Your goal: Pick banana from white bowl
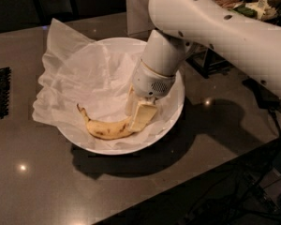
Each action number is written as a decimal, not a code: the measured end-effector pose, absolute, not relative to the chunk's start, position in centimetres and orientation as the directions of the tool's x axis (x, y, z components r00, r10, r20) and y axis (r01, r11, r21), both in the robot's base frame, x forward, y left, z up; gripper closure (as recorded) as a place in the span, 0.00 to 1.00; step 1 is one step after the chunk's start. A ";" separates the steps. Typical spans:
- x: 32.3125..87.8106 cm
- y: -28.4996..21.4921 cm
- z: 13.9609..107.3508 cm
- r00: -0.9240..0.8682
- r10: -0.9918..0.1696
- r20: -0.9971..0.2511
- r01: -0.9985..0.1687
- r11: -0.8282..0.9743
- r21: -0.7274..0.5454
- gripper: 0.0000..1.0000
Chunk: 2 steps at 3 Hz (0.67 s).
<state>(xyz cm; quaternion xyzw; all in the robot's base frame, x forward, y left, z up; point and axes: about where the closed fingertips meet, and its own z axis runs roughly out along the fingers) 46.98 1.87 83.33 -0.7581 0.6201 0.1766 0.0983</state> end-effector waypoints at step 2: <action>46.9 1.5 82.7 0.145 -0.907 -0.394 -0.976 -0.197 0.096 0.61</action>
Offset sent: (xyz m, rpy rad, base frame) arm -0.0031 -0.0208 -0.0502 0.0003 0.1327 -0.0692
